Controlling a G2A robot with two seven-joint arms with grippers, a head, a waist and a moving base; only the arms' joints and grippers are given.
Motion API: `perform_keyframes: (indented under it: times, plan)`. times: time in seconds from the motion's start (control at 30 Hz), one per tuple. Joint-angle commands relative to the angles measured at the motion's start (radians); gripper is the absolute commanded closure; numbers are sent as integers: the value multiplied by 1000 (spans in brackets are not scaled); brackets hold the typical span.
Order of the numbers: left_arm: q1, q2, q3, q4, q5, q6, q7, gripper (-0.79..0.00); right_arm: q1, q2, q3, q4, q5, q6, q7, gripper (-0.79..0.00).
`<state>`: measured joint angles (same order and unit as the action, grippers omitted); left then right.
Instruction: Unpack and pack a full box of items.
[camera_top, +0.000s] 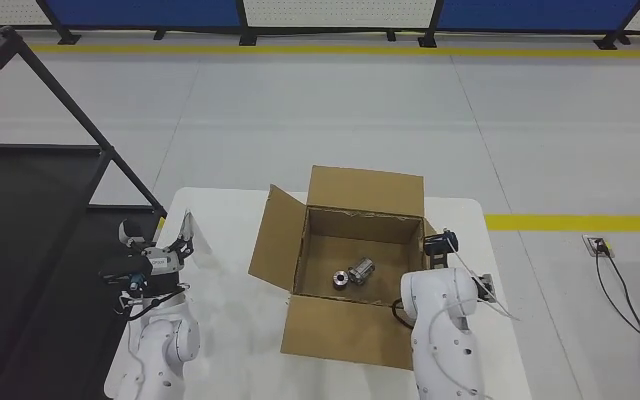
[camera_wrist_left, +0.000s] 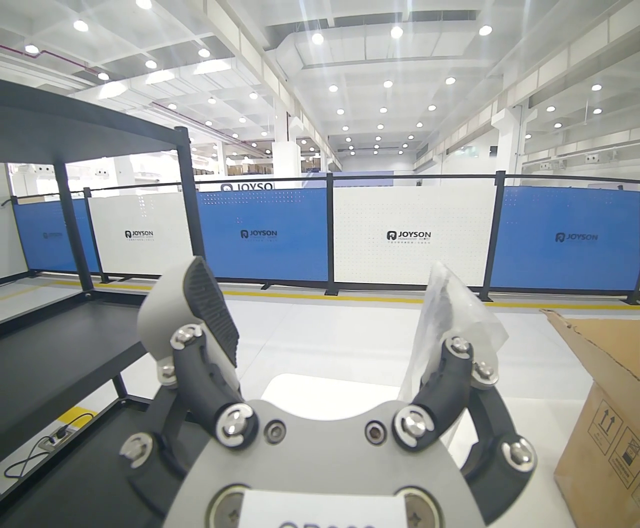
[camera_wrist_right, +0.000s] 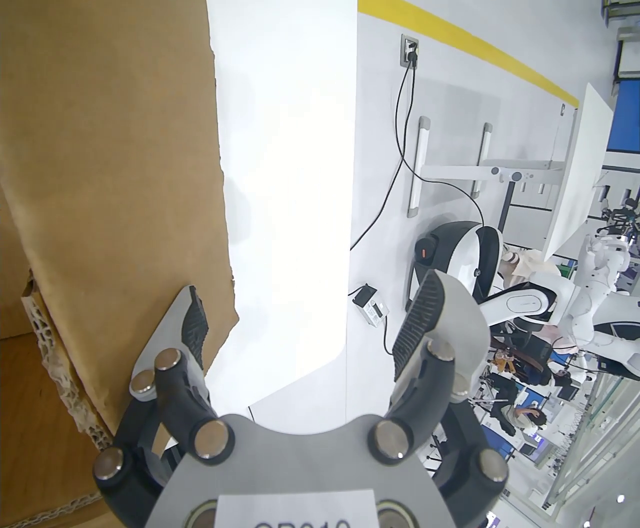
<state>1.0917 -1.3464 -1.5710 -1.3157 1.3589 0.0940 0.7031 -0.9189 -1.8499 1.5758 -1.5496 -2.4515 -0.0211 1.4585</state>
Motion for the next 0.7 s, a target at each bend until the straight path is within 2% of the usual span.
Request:
perform_keyframes:
  times: [0.0, 0.13, 0.33, 0.53, 0.67]
  plan:
    - [0, 0, -1, 1, -1, 0, -2, -785, 3, 0, 1, 4, -1, 1, 5, -785]
    - [0, 0, -1, 1, -3, -3, -1, -785, 9, 1, 8, 2, -8, 3, 13, -785]
    - [-3, 0, -3, 6, -7, -2, 1, -785, -2, -4, -17, -85, -21, 77, -22, -785]
    - [-5, 0, -7, 9, -10, -4, 4, -785, -41, -16, -159, -242, 21, 104, -117, -785]
    - [-2, 1, -12, 8, -18, -2, 7, -785, -57, -23, -266, -279, 153, 15, -193, -785]
